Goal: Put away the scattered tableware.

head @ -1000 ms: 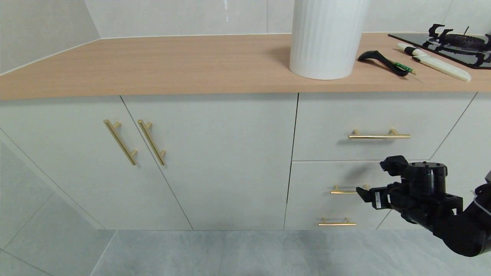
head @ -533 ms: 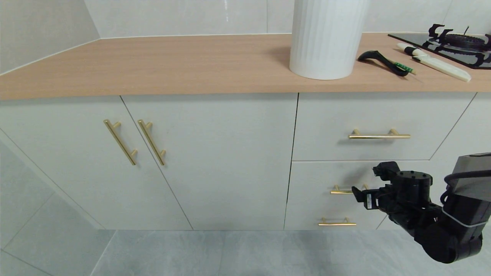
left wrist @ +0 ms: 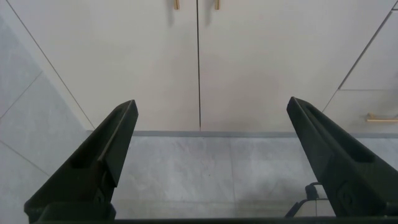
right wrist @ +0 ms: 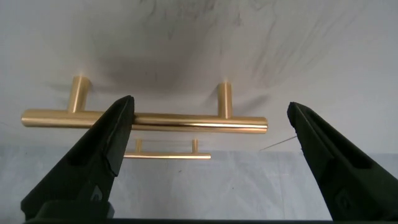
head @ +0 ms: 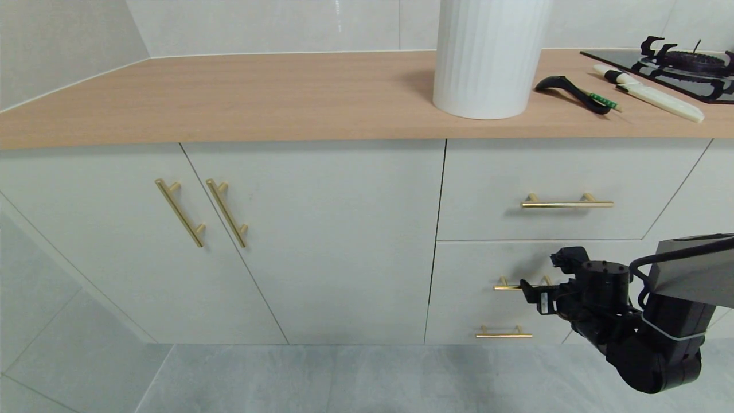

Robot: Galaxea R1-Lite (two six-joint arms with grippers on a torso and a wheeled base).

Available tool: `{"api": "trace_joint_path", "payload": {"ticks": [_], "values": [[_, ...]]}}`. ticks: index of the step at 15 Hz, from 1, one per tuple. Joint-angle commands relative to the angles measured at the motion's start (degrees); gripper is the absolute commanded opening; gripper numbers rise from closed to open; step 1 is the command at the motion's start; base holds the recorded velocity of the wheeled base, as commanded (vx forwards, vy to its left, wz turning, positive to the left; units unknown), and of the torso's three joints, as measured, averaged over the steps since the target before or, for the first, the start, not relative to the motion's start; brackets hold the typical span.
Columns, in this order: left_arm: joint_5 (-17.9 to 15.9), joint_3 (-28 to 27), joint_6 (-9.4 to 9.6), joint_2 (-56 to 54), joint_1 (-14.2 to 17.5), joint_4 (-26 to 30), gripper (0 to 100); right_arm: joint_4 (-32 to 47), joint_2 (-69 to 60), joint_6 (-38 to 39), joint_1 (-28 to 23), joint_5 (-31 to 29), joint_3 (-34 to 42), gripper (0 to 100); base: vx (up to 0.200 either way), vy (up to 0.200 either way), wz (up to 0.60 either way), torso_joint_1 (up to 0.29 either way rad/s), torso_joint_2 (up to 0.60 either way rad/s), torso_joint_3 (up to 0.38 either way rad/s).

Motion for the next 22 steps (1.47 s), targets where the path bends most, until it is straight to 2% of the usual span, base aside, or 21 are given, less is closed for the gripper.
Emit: {"api": "trace_joint_path", "payload": {"ticks": [1,11,15,18,22], "values": [[0.02,0.02,-0.06,0.07,0.01,-0.02,100,-0.26,1.00,0.25,0.03,-0.06,-0.42,100,0.000,0.000,0.00,0.000,0.00,0.000],[0.02,0.02,-0.06,0.07,0.01,-0.02,100,-0.35,1.09,-0.10,0.03,-0.67,0.99,100,0.000,0.000,0.00,0.000,0.00,0.000],[0.02,-0.06,-0.06,0.07,0.01,-0.02,100,3.78,-5.85,-0.89,0.12,-0.06,4.42,100,0.000,0.000,0.00,0.000,0.00,0.000],[0.02,0.02,-0.06,0.07,0.01,-0.02,100,18.72,-20.27,-2.56,1.26,3.46,7.49,100,0.000,0.000,0.00,0.000,0.00,0.000],[0.02,0.02,0.02,0.07,0.01,-0.02,100,39.11,-39.51,-2.56,2.58,6.18,4.86,100,0.000,0.000,0.00,0.000,0.00,0.000]]}}
